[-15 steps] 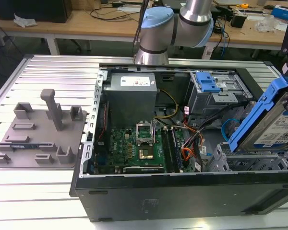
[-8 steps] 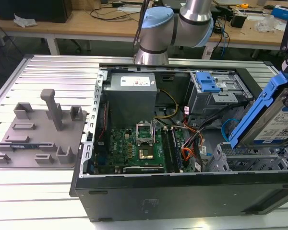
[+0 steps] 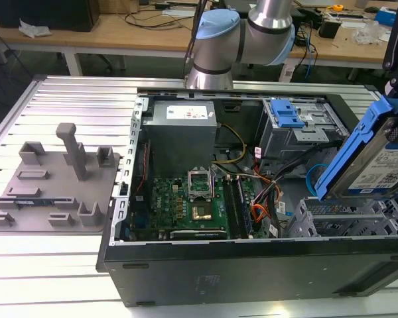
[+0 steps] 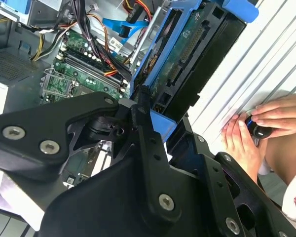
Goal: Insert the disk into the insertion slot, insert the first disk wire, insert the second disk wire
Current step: 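Insert the disk into the insertion slot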
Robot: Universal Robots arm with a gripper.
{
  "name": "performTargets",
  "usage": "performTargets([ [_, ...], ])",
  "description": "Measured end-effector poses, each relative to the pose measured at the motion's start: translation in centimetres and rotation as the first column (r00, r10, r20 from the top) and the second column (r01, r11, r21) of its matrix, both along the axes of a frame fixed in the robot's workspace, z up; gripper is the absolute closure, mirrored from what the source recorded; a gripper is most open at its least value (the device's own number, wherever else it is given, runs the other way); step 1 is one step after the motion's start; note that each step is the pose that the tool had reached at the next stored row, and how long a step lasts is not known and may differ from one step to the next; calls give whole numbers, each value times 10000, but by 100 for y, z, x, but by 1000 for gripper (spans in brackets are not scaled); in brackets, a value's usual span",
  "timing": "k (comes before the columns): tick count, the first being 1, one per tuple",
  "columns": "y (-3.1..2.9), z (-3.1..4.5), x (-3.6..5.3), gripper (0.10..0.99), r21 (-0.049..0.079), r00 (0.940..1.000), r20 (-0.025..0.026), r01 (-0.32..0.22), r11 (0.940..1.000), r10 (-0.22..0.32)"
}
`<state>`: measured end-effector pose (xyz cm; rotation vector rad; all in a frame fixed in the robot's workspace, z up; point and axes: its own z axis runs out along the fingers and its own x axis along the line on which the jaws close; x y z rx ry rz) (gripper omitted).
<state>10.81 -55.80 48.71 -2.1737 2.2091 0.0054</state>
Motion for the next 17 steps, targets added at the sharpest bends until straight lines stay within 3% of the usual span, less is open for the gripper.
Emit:
performTargets([
  [17, 23, -154, 1, 722, -4, 10000, -27, 0, 10000, 0],
])
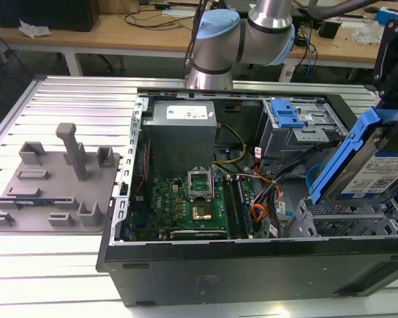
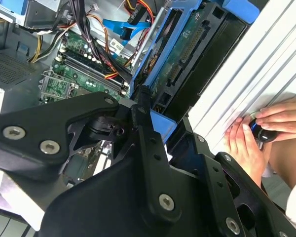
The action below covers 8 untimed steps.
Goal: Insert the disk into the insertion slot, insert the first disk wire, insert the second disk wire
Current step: 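Insert the disk into the insertion slot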
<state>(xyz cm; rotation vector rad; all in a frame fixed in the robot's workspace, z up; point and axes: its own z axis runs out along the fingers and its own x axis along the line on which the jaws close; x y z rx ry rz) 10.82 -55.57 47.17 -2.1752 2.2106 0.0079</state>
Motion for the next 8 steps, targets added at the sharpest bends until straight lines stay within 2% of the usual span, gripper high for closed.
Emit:
performTargets([
  [8, 0, -58, 10, 722, 2, 10000, -28, 0, 10000, 0],
])
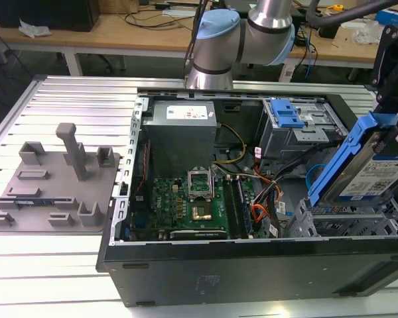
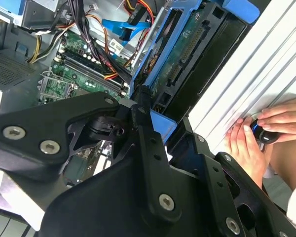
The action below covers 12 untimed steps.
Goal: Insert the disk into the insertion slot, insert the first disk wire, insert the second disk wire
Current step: 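Insert the disk into the insertion slot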
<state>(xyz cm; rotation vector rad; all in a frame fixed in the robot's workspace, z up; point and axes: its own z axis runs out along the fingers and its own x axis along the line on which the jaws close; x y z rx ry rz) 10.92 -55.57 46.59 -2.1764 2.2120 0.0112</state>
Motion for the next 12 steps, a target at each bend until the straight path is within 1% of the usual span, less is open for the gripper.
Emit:
performTargets([
  [2, 0, -15, 6, 722, 0, 10000, -8, -1, 10000, 1],
  [5, 0, -44, 19, 722, -1, 10000, -36, 1, 10000, -1],
  [7, 0, -63, 19, 722, -1, 10000, -42, 1, 10000, -1],
  [8, 0, -86, 24, 722, 0, 10000, -51, -1, 10000, 1],
  [12, 0, -123, 27, 722, 0, 10000, -63, 1, 10000, -1],
])
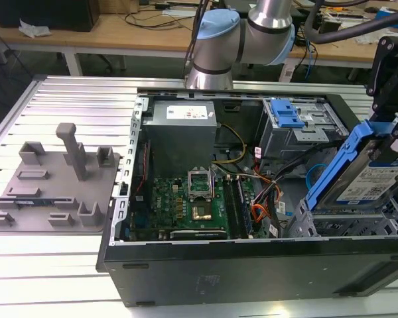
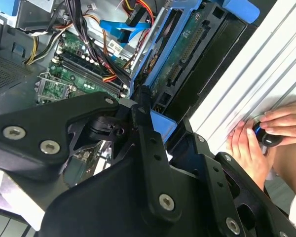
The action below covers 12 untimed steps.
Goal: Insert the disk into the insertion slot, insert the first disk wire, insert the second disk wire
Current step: 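Insert the disk into the insertion slot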
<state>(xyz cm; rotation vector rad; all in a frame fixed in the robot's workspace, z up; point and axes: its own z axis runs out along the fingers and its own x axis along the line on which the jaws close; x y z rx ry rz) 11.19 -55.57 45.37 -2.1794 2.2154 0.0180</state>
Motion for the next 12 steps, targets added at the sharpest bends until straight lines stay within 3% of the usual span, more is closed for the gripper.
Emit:
performTargets([
  [12, 0, -231, 7, 722, 0, 10000, -6, 0, 10000, 0],
])
